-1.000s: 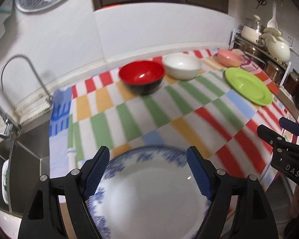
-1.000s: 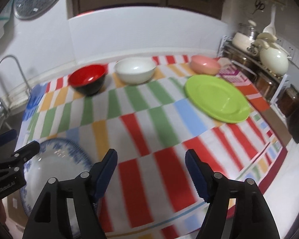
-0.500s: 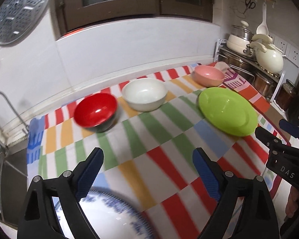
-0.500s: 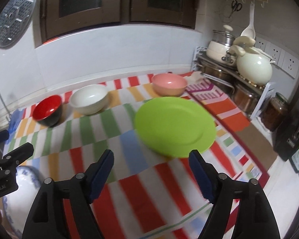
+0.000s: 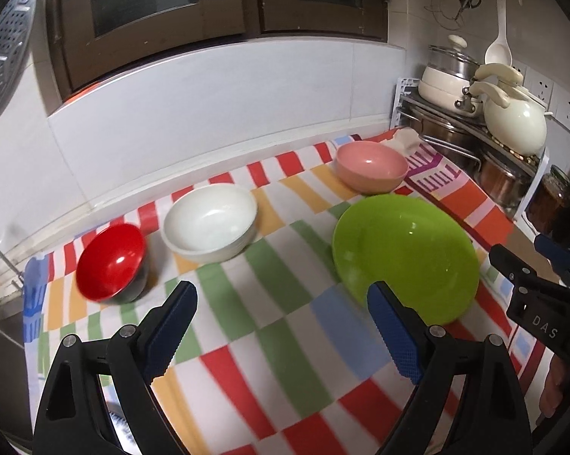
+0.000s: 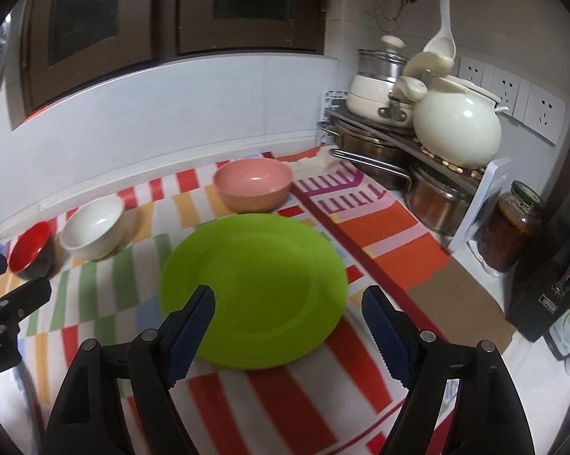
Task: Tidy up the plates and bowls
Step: 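Move both open grippers to the lime-green plate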
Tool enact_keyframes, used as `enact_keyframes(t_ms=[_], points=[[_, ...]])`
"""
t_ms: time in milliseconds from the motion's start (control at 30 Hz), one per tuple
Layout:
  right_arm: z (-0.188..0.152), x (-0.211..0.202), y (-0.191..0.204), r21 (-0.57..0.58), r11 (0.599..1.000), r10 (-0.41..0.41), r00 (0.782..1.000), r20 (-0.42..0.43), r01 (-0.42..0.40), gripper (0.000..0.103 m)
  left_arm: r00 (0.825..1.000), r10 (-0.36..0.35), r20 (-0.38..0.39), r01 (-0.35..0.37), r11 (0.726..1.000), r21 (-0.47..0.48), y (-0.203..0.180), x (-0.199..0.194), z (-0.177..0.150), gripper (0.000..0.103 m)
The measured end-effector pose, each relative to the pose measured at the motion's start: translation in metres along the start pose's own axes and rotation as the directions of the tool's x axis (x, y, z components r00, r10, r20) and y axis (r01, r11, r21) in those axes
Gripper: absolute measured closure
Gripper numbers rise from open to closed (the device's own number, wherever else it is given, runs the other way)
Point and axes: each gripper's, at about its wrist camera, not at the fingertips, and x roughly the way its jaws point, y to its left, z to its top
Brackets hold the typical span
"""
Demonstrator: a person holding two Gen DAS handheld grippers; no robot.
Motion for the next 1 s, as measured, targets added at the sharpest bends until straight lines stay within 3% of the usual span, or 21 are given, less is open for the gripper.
enact_keyframes(t_ms=[267, 433, 1000], points=[[0.015, 0.038, -0.033, 0.015, 1.0, -0.014, 1.0, -0.018, 0.015, 0.023, 0.999, 0.015, -0.03, -0.015, 1.0, -0.01, -0.028, 0.039, 0.02, 0.012], [0.017, 0.062, -0.046, 0.027, 0.999, -0.017, 0.999, -0.041, 0.018, 0.023, 0.996, 0.009, -0.089, -0.01, 1.0, -0.007, -0.036, 0.072, 0.027, 0.014], [0.007, 0.137, -0.059, 0.053, 0.998, -0.014, 0.988, -0.153, 0.023, 0.024, 0.967, -0.029, -0.252, 0.033, 0.999, 0.014, -0.05, 0.159, 0.03, 0.027]])
